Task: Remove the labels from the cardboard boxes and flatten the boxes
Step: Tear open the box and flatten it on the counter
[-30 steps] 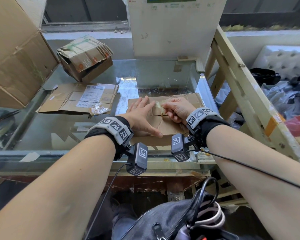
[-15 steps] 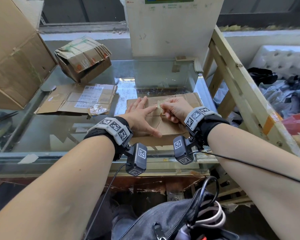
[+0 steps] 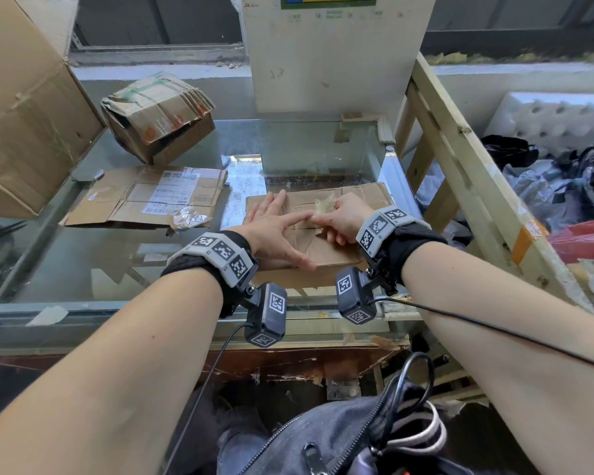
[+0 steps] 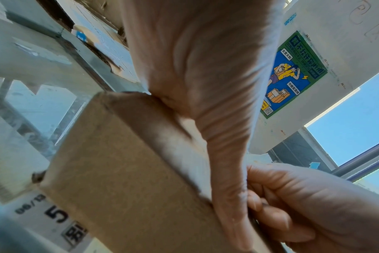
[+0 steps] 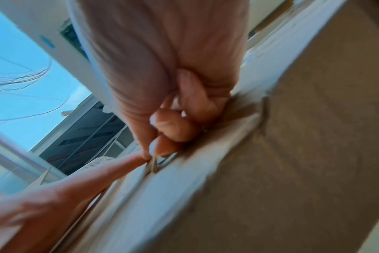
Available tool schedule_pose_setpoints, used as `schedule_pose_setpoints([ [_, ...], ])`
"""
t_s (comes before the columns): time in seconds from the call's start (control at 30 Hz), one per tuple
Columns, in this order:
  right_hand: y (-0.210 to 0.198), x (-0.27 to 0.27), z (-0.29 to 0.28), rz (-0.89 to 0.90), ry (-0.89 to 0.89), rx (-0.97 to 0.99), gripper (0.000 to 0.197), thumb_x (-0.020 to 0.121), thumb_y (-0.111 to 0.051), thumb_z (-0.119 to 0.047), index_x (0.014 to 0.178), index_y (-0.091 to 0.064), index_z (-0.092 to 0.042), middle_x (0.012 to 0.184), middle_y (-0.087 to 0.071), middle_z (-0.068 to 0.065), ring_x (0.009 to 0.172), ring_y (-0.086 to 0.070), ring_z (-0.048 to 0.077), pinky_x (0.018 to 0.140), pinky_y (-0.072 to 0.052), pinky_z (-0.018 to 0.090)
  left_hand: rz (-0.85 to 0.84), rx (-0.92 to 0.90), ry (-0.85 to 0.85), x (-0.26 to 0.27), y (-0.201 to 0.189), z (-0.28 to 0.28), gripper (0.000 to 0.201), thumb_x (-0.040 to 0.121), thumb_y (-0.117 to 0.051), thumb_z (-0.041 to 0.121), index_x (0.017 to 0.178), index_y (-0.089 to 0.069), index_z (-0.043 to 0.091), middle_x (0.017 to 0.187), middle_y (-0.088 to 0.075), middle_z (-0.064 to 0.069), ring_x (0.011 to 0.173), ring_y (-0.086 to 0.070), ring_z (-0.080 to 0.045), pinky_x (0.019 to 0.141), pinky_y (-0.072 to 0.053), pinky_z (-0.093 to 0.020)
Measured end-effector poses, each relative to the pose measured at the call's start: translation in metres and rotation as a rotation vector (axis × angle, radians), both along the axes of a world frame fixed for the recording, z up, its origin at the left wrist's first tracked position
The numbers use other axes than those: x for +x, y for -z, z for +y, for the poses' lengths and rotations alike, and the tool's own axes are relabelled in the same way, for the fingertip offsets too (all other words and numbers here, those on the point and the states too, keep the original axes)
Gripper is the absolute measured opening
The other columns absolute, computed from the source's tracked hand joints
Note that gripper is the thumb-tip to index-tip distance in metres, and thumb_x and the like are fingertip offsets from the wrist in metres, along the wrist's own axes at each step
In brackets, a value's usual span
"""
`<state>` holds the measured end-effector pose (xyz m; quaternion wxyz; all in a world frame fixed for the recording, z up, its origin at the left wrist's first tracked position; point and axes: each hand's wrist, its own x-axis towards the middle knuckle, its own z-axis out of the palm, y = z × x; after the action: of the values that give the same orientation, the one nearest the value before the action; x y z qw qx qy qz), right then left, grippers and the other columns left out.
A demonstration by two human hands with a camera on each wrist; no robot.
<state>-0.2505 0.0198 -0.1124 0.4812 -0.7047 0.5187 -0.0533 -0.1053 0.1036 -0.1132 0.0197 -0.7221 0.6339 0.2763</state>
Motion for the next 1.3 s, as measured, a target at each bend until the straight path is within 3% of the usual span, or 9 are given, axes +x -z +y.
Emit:
schedule_pose_setpoints([
  [0.17,-0.001,-0.005,0.0,-0.075,0.016,0.08,0.022,0.092,-0.062,-0.025,0.076,-0.064,-0.009,0.037,-0.05,-0.005,0.027,-0.037,0.004,0.031,-0.028,0.013,-0.003,0.001,0.002,0.001,0.001,0.0,0.103,0.066,-0.074,0.064,0.15,-0.015,0.048,0.159,0.024,0.0,0.144,0.026,-0.02,0.115,0.015,-0.043],
  [0.73,0.0,-0.008,0.001,-0.21,0.059,0.119,0.028,0.092,-0.06,-0.019,0.066,-0.055,-0.011,0.031,-0.042,-0.005,0.023,-0.029,0.004,0.028,-0.02,0.013,0.008,-0.031,0.002,0.001,0.002,0.001,0.104,0.065,-0.074,0.065,0.149,-0.015,0.049,0.16,0.022,-0.001,0.145,0.025,-0.02,0.116,0.014,-0.043],
  [1.3,0.001,-0.013,-0.001,-0.28,0.062,0.147,0.031,0.093,-0.06,-0.02,0.064,-0.052,-0.011,0.033,-0.041,-0.006,0.024,-0.029,0.004,0.028,-0.021,0.013,0.006,-0.027,0.006,0.002,0.003,0.0,0.104,0.065,-0.073,0.065,0.15,-0.014,0.049,0.16,0.022,0.0,0.145,0.025,-0.02,0.115,0.014,-0.044],
])
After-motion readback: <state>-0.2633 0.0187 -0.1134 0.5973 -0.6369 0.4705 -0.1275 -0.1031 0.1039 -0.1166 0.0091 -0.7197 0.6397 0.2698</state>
